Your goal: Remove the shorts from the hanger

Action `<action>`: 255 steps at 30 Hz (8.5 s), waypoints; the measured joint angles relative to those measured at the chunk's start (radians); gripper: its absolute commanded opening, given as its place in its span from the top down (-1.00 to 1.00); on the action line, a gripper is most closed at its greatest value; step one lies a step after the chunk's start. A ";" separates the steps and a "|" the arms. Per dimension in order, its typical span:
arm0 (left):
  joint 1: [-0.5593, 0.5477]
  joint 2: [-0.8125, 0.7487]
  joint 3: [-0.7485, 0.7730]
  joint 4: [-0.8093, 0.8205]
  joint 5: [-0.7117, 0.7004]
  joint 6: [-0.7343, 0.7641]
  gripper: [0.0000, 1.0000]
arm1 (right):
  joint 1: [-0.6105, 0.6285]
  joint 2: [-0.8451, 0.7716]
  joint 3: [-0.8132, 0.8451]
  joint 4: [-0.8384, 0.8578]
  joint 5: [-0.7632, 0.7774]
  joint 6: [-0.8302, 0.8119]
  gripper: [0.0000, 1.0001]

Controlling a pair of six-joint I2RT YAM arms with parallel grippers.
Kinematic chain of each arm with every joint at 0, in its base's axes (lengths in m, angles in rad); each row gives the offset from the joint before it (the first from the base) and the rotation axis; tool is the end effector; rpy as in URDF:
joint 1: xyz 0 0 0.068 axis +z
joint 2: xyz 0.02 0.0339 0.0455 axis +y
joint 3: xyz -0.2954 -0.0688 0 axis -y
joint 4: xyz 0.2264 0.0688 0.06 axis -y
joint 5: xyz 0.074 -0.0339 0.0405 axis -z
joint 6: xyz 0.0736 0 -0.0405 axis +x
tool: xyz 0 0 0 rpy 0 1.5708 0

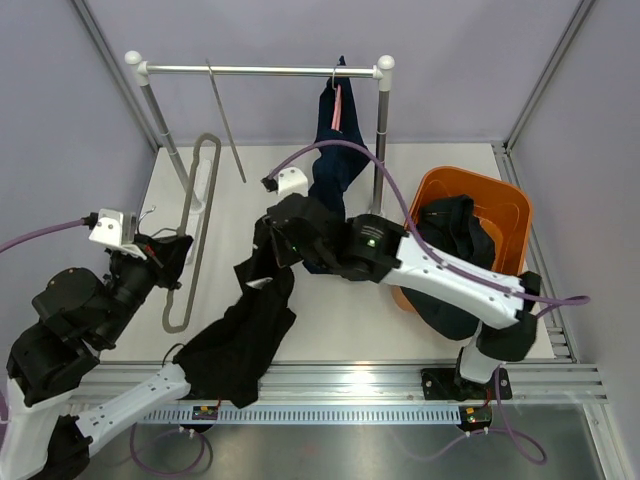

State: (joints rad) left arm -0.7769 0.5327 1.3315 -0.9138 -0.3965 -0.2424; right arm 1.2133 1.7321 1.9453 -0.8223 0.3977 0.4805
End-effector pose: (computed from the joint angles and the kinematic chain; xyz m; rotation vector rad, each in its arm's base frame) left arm 0.0352 0.0053 0.4513 0.1526 1.6884 -0.4329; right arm 0.1640 0.3576 0.4305 -0.5637 2.1048 0.5578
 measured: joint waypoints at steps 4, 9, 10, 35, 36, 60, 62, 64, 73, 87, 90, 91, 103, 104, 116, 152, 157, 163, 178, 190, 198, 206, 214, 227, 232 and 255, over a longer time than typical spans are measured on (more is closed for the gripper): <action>0.000 -0.001 -0.055 0.107 -0.042 0.002 1.00 | 0.063 -0.123 -0.001 -0.025 0.021 -0.029 1.00; -0.001 0.031 -0.062 0.174 -0.055 0.002 1.00 | 0.128 -0.190 0.057 -0.116 0.109 -0.051 1.00; -0.001 0.041 -0.060 0.183 -0.055 0.002 1.00 | 0.131 -0.194 0.076 -0.140 0.129 -0.059 1.00; -0.001 0.103 -0.056 0.161 -0.017 0.033 1.00 | -0.371 -0.326 0.438 0.177 0.727 -0.818 1.00; -0.001 0.105 -0.057 0.159 -0.011 0.033 1.00 | -0.450 -0.302 0.465 0.161 0.703 -0.804 1.00; -0.001 0.107 -0.117 0.145 0.026 0.034 1.00 | -1.266 -0.206 0.281 -0.182 0.092 -0.130 1.00; -0.001 0.110 -0.117 0.147 0.029 0.034 1.00 | -1.281 -0.248 0.184 -0.158 0.047 -0.097 1.00; -0.001 0.111 -0.120 0.153 0.033 0.034 1.00 | -1.280 -0.347 -0.005 -0.095 -0.011 -0.063 1.00; -0.001 0.114 -0.138 0.159 0.056 0.027 1.00 | -1.124 -0.608 -0.671 0.107 -0.121 0.043 1.00; -0.001 0.119 -0.132 0.132 0.064 0.012 1.00 | -1.086 -0.292 -1.043 0.404 -0.281 0.188 0.71; -0.001 0.119 -0.119 0.116 0.064 0.012 1.00 | -1.181 -0.283 -1.064 0.446 -0.341 0.217 0.59; -0.001 0.119 -0.116 0.111 0.064 0.011 1.00 | -1.209 -0.281 -1.068 0.450 -0.348 0.227 0.52; -0.001 0.151 -0.100 0.074 0.064 0.005 1.00 | -1.376 -0.303 -1.129 0.476 -0.351 0.362 0.46; -0.001 0.155 -0.098 0.070 0.064 0.005 1.00 | -1.393 -0.309 -1.146 0.488 -0.358 0.367 0.45; -0.001 0.316 0.001 0.008 0.072 -0.009 1.00 | -1.420 -0.407 -1.173 0.480 -0.375 0.343 0.11; 0.004 0.582 0.273 -0.063 -0.078 -0.064 1.00 | -1.226 -0.624 -1.080 0.352 -0.388 0.213 -0.18; 0.113 0.756 0.463 -0.042 0.028 0.010 1.00 | -1.226 -0.658 -1.059 0.340 -0.389 0.196 -0.22; 0.335 0.890 0.592 0.002 0.246 0.059 1.00 | -1.226 -0.700 -1.055 0.330 -0.404 0.177 -0.25; 0.520 1.196 0.893 0.102 0.559 0.111 1.00 | -1.225 -0.716 -1.018 0.319 -0.447 0.118 -0.29; 0.558 1.311 0.952 0.139 0.607 0.109 1.00 | -1.225 -0.701 -1.006 0.328 -0.467 0.099 -0.30; 0.558 1.300 0.908 0.170 0.607 0.111 0.83 | -1.225 -0.701 -1.006 0.327 -0.470 0.099 -0.30; 0.558 1.257 0.864 0.171 0.601 0.113 0.72 | -1.225 -0.702 -1.006 0.327 -0.470 0.099 -0.31; 0.558 1.198 0.833 0.172 0.597 0.119 0.31 | -1.225 -0.702 -1.006 0.327 -0.471 0.099 -0.31; 0.551 1.028 0.814 0.189 0.568 0.118 0.31 | -1.225 -0.708 -1.006 0.327 -0.470 0.099 -0.31; 0.468 0.906 0.726 0.236 0.470 0.123 0.25 | -1.225 -0.708 -1.006 0.327 -0.470 0.099 -0.32; 0.051 1.220 0.789 0.397 0.194 0.153 -0.01 | -1.225 -0.719 -1.006 0.307 -0.469 0.084 -0.32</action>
State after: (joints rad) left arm -0.7258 1.7527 2.1204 -0.5171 -0.2028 -0.0891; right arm -0.0120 1.0134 0.9398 -0.5152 -0.0715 0.5640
